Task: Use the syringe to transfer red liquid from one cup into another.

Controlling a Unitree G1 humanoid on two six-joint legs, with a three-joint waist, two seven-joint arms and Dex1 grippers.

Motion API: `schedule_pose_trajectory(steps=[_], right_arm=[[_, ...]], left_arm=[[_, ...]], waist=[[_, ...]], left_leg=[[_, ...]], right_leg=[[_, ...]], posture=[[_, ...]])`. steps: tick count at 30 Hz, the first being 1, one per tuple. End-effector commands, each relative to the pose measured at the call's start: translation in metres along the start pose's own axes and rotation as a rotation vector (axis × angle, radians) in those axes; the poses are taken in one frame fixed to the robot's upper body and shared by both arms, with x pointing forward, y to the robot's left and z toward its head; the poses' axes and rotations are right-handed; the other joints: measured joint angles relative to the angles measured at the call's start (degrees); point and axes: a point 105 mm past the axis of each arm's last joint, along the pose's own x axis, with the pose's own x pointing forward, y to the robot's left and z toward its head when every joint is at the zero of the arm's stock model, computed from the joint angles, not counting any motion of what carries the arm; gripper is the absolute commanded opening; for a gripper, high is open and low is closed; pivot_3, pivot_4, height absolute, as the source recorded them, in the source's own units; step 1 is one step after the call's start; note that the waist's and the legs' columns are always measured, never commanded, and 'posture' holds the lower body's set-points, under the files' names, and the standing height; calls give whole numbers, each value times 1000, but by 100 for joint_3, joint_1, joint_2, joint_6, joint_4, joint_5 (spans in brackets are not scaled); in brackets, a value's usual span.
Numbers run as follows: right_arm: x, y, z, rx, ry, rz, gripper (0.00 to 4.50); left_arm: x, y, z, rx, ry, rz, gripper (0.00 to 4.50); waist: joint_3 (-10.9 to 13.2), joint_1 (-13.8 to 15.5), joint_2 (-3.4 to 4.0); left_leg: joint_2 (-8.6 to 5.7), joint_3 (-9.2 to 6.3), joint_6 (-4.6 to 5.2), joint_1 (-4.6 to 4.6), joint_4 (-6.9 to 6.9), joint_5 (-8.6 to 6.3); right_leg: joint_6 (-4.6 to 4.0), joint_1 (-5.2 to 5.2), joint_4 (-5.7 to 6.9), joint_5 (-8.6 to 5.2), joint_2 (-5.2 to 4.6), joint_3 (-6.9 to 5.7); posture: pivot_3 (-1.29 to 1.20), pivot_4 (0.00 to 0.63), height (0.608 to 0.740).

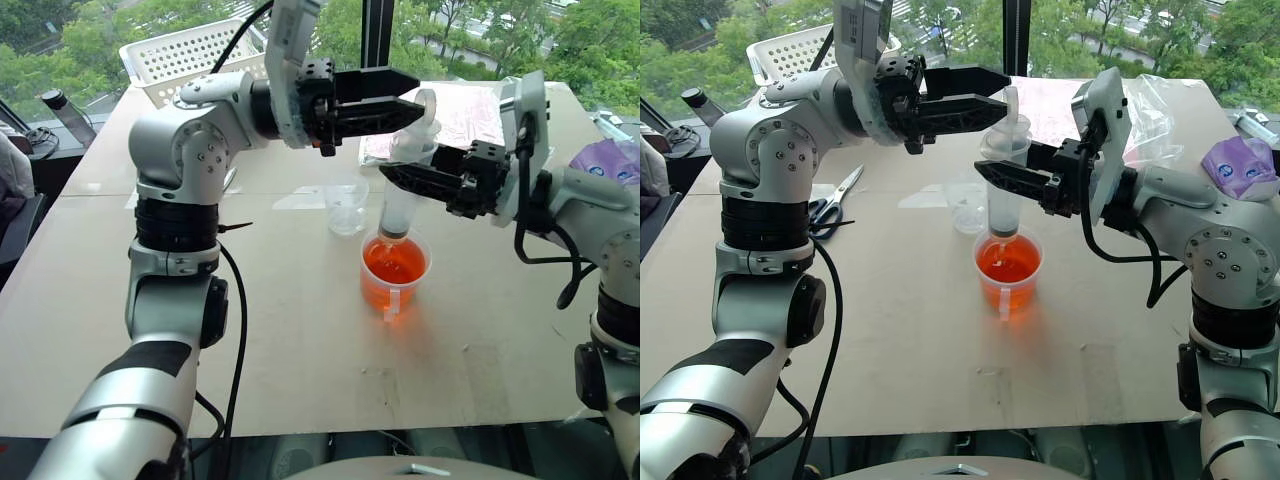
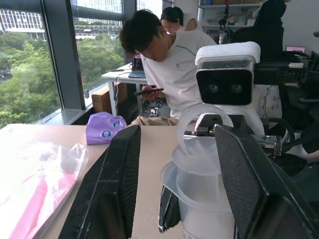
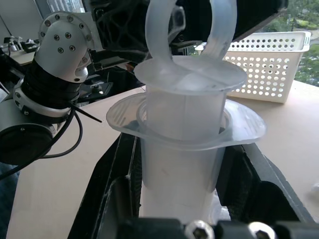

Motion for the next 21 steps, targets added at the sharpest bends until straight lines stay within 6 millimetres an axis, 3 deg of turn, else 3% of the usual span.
schedule_pose_trajectory(steps=[1,21], right_arm=[[-6,3,22,-65,-72,13,1559],[-11,1,24,-43,-76,17,1559]], left_arm=[[4,-5,13,37,-18,-23,2318],[-20,5,27,40,-47,35,2318]], waist=[[0,-3,0],[0,-2,0]], left_leg=[[0,0,0,0,0,0],[0,0,0,0,0,0]], right_leg=[[0,0,0,0,0,0],[0,0,1,0,0,0]], posture=[[0,150,740],[0,150,740]])
